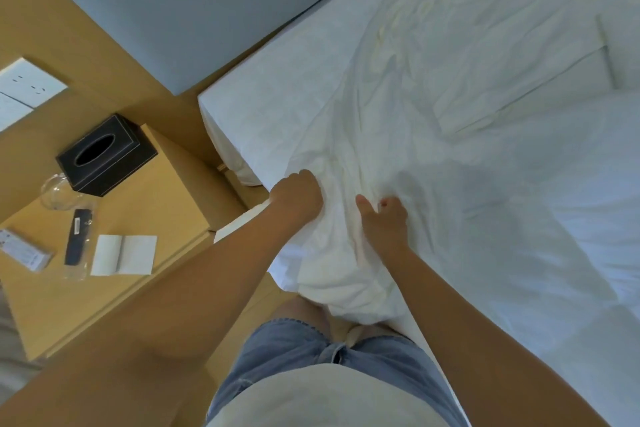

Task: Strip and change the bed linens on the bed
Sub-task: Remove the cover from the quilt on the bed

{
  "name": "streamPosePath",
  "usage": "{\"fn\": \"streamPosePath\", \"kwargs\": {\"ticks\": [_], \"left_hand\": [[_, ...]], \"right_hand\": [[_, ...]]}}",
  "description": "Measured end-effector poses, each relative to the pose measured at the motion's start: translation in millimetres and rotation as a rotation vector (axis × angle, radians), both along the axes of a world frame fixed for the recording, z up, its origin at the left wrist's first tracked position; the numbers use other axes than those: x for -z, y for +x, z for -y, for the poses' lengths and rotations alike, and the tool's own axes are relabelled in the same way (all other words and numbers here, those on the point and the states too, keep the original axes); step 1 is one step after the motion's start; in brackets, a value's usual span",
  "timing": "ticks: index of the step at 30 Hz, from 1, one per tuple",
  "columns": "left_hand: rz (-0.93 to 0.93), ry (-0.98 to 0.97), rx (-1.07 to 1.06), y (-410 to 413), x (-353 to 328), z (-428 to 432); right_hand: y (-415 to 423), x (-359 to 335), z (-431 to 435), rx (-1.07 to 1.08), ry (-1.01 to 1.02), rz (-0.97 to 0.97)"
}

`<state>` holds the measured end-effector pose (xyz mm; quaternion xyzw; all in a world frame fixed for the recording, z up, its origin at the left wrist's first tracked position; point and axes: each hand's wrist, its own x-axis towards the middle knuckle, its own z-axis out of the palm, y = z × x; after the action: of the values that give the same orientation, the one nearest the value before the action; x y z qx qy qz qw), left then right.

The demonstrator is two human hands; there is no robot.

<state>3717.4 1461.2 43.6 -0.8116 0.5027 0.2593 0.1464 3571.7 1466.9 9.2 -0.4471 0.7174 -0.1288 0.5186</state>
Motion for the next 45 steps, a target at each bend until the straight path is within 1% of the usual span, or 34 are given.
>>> {"fn": "streamPosePath", "kwargs": {"ticks": [2,4,5,8,10,12,15,16,18,20,22,23,24,26,27,29,30,31,33,34,35,36,38,39,40,41,42,43,44,45], "left_hand": [[-0.186,-0.067,-0.123,4,-2,3],[-0.385,-0.096,-0.206,8,-13,14],[-0.462,-0.119,-0.215,13,-22,21],[-0.650,-0.247,-0.198,50,-60,47],[-0.704,-0.318,-0.213,91,-89,63],[-0.706,-0.367,-0.207,141,-112,76],[-0.737,-0.389,-0.199,208,-127,98],[-0.713,-0.404,-0.173,228,-122,110],[-0.551,-0.442,-0.071,263,-90,136],[-0.331,-0.420,0.045,286,-29,169],[-0.136,-0.327,0.172,291,52,191],[-0.088,-0.271,0.203,287,94,197],[-0.078,-0.219,0.189,280,131,199],[-0.050,-0.129,0.100,257,186,194],[-0.016,-0.137,0.085,244,202,188],[0.010,-0.260,0.079,219,214,172],[-0.023,-0.337,0.060,208,210,163],[-0.085,-0.402,0.035,199,202,152],[-0.282,-0.502,0.001,181,179,128],[-0.396,-0.519,-0.009,171,167,115],[-0.494,-0.508,-0.006,160,156,102],[-0.569,-0.475,0.008,148,147,89],[-0.697,-0.390,0.027,122,136,65],[-0.742,-0.339,0.034,109,134,55],[-0.751,-0.295,0.049,97,133,48],[-0.722,-0.262,0.068,87,135,42],[-0.676,-0.238,0.079,80,138,40],[-0.629,-0.227,0.082,76,142,39],[-0.591,-0.224,0.089,73,145,39],[-0.561,-0.221,0.103,71,149,40]], "right_hand": [[6,-3,8,0.069,0.176,0.084],[12,-6,19,0.080,0.278,0.096],[17,-7,27,0.100,0.294,0.128],[51,-24,54,0.252,0.265,0.341],[90,-43,79,0.252,0.165,0.380],[135,-60,102,0.211,0.082,0.404],[189,-69,129,0.217,0.068,0.427],[203,-63,137,0.228,0.066,0.412],[230,-39,153,0.213,0.016,0.361],[253,2,169,0.163,-0.058,0.261],[264,56,176,0.026,-0.051,0.073],[263,83,174,-0.055,-0.029,-0.024],[259,105,168,-0.126,-0.003,-0.091],[247,135,146,-0.250,0.017,-0.135],[240,140,134,-0.295,-0.013,-0.129],[225,141,116,-0.332,-0.066,-0.071],[216,137,111,-0.308,-0.051,-0.016],[207,129,110,-0.249,0.006,0.057],[191,111,111,-0.114,0.098,0.230],[183,102,110,-0.085,0.062,0.277],[174,93,107,-0.089,-0.037,0.270],[164,84,101,-0.082,-0.186,0.226],[143,73,87,-0.008,-0.516,0.028],[131,73,78,0.067,-0.601,-0.093],[119,76,68,0.171,-0.602,-0.187],[108,81,60,0.289,-0.500,-0.239],[101,84,51,0.388,-0.320,-0.223],[96,88,43,0.449,-0.126,-0.120],[95,90,36,0.474,0.011,0.036],[96,92,31,0.476,0.084,0.169]]}}
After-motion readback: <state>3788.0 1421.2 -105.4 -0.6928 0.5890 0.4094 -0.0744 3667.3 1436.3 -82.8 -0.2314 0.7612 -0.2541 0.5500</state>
